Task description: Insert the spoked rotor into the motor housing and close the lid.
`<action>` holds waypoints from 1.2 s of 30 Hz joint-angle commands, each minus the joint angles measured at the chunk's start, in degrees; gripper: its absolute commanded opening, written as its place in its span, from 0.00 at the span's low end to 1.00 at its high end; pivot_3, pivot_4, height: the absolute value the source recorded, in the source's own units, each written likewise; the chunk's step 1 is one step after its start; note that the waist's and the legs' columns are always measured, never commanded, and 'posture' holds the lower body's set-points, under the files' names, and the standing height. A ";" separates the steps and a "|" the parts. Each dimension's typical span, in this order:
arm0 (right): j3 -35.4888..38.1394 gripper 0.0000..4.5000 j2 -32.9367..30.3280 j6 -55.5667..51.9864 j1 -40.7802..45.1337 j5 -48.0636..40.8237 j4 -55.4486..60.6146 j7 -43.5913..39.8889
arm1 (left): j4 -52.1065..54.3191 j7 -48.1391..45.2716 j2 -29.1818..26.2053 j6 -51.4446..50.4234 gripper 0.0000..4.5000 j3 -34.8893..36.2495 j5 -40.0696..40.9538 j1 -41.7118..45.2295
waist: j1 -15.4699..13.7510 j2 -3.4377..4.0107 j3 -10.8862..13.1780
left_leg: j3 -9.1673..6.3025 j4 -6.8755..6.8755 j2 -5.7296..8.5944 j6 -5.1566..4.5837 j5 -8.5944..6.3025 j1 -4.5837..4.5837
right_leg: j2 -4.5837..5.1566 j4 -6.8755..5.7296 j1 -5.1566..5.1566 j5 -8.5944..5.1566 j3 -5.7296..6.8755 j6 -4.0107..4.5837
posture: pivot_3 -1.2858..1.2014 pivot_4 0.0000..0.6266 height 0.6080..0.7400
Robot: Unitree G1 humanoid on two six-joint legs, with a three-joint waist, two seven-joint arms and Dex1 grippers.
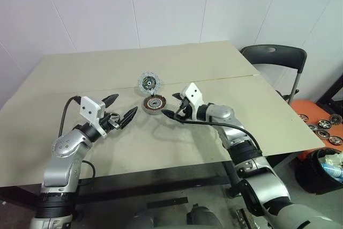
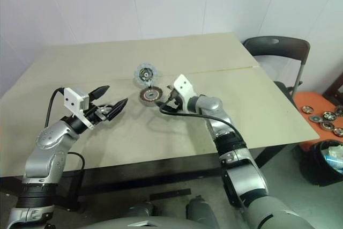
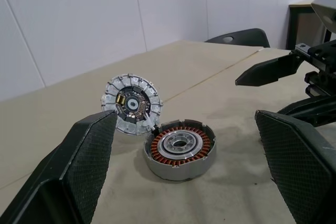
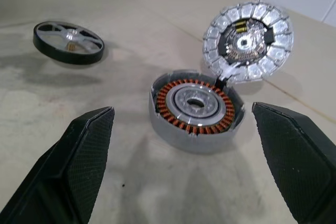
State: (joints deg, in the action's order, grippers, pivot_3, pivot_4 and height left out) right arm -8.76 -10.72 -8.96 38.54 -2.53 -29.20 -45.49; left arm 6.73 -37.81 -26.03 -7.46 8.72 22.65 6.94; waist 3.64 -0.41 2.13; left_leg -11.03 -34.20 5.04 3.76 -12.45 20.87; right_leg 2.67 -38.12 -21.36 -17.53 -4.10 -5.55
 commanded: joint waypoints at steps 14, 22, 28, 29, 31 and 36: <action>-2.37 0.97 -2.75 -4.51 0.54 5.63 -3.19 6.60 | -1.09 -1.46 -0.72 2.21 1.00 0.86 -1.12 0.75 | -1.22 0.02 0.02 | 0.06 0.02 0.00 0.00 0.00 0.01 | 0.00 0.02 -0.02 -0.01 -0.01 0.02 | 0.52 0.00 1.00; -4.37 0.97 -2.97 -12.43 0.86 7.79 -6.52 7.61 | -2.05 -2.15 -0.15 3.32 1.00 -0.18 -1.64 0.91 | -1.20 0.02 0.01 | 0.06 0.03 0.00 0.00 0.00 0.01 | 0.00 0.05 -0.01 -0.01 -0.01 0.02 | 0.52 0.00 1.00; -5.34 0.97 -4.48 -15.41 -0.35 7.47 -5.92 4.52 | -3.92 -2.87 -0.22 4.78 1.00 -0.03 -1.97 0.90 | -1.49 0.01 0.01 | 0.07 0.03 0.01 -0.01 -0.01 -0.27 | 0.01 0.09 0.27 -0.06 0.00 0.07 | 0.52 0.00 1.00; -5.54 0.97 -4.72 -16.09 -0.70 7.35 -5.62 3.82 | -4.23 -2.99 -0.25 5.03 1.00 0.00 -2.04 0.96 | -1.58 0.01 0.01 | 0.06 0.04 0.01 -0.01 -0.02 -0.30 | 0.02 0.11 0.27 -0.12 0.00 0.17 | 0.52 0.00 1.00; -6.00 0.97 -5.20 -17.38 -1.51 7.19 -4.88 2.56 | -4.90 -3.24 -0.29 5.52 1.00 0.05 -2.25 1.11 | -1.71 0.01 0.01 | 0.06 0.04 0.01 -0.03 -0.03 -0.31 | 0.03 0.14 0.28 -0.12 0.00 0.16 | 0.52 0.00 1.00; -6.16 0.90 -5.89 -19.00 -2.85 6.65 -3.84 0.89 | -6.58 -3.32 -0.44 7.13 1.00 -0.07 -3.39 1.56 | -1.99 0.01 0.00 | 0.06 0.08 0.01 -0.09 -0.07 -0.32 | 0.04 0.22 0.28 -0.13 0.00 0.12 | 0.52 0.00 1.00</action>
State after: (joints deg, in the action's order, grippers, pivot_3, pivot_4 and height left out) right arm -13.14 -15.80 -25.59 37.80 3.34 -31.60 -43.27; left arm -0.12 -41.08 -25.90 -2.15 8.06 19.75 7.17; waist 1.65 -0.40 2.13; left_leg -10.97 -34.11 5.05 3.66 -12.52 20.55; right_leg 2.71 -37.90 -21.09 -17.66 -4.10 -5.42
